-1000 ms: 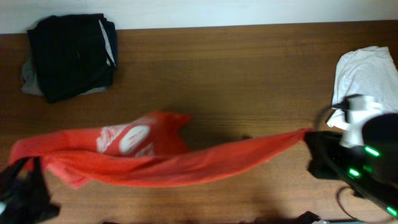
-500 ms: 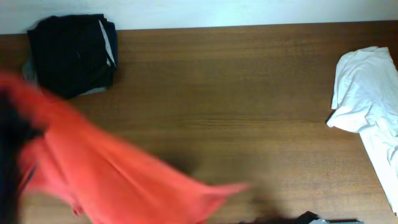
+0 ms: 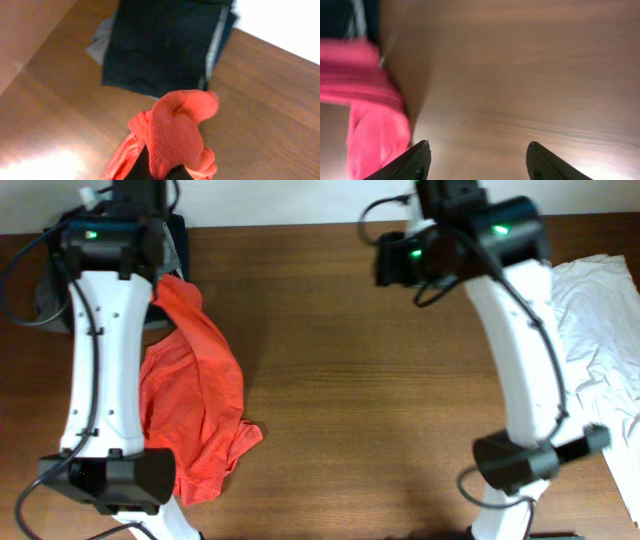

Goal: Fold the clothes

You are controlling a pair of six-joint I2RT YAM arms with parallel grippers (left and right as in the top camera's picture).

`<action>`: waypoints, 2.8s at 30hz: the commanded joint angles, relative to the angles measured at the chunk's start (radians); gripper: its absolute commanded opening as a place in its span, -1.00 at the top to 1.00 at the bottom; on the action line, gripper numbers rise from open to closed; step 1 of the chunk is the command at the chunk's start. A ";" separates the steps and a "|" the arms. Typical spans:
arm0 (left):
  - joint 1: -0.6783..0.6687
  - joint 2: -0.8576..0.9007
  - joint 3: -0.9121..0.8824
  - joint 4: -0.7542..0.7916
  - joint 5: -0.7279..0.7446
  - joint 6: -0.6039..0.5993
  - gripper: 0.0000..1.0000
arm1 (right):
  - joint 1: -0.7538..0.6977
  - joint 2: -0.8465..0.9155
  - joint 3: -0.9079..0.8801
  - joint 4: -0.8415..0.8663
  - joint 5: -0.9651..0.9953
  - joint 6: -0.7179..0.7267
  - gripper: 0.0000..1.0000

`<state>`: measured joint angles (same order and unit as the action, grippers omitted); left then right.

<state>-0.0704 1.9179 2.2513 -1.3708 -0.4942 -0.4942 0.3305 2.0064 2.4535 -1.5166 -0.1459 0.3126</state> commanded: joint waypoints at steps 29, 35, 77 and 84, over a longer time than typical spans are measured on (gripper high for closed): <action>0.270 -0.114 0.011 -0.202 0.027 -0.082 0.98 | 0.644 0.593 -0.160 0.173 0.113 -0.308 0.06; 0.270 -0.114 0.011 -0.202 0.030 -0.082 0.98 | 0.605 0.587 -0.156 0.175 0.134 -0.273 0.92; 0.260 -0.226 -0.329 -0.073 0.218 -0.081 0.98 | 0.455 0.076 -0.859 0.401 0.135 -0.250 -0.38; 0.260 -0.226 -0.329 -0.080 0.218 -0.081 0.98 | 0.465 0.076 -0.955 0.539 0.301 -0.172 -0.08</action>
<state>0.1921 1.6932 1.9259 -1.4509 -0.2722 -0.5690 0.8120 2.0884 1.5185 -1.0004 0.1024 0.1211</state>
